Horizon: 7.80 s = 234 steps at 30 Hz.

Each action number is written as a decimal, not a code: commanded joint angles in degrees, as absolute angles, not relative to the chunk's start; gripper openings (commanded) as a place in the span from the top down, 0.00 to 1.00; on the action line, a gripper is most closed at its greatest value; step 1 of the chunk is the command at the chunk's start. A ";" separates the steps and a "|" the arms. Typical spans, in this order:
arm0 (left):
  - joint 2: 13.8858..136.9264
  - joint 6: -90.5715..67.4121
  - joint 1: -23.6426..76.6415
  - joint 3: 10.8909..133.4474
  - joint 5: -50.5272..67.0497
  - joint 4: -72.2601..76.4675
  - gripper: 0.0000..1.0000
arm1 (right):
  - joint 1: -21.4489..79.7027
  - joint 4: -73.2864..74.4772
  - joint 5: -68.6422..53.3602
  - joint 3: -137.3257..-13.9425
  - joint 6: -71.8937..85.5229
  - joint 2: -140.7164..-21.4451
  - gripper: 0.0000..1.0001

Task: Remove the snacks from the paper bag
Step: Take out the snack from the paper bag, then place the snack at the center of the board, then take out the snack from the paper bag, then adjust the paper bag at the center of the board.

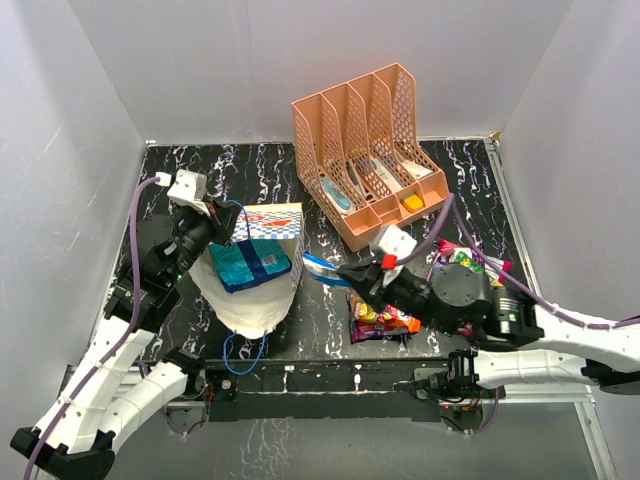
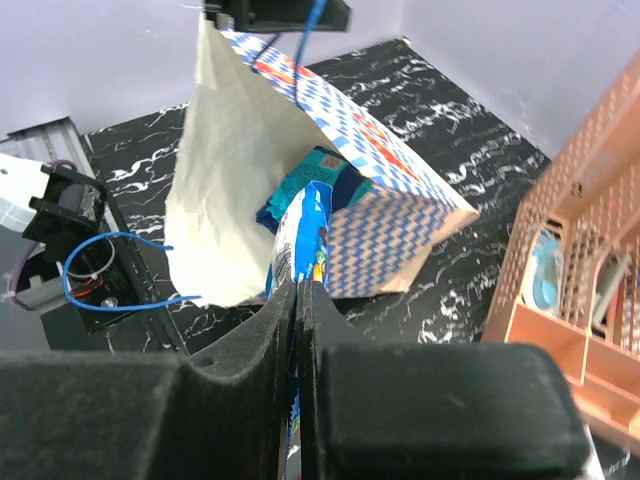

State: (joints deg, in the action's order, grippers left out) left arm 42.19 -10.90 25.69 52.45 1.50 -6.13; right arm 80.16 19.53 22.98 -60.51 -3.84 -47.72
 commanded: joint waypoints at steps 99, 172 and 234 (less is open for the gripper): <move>37.53 -8.63 26.02 53.12 7.18 -5.54 1.00 | 79.77 7.98 17.60 -79.63 -47.01 -99.37 0.35; 37.57 -13.83 28.40 55.20 -0.06 -8.59 1.00 | 66.49 -11.12 0.93 -80.12 -40.23 -103.87 0.92; 90.68 -15.03 9.00 106.26 -30.01 -40.82 1.00 | 65.76 -10.82 41.42 -69.08 -38.67 -60.95 0.92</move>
State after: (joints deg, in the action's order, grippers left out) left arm 88.38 -13.26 11.27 102.41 -30.55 -38.39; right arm 65.84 -3.18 41.69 -71.18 -39.64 -62.98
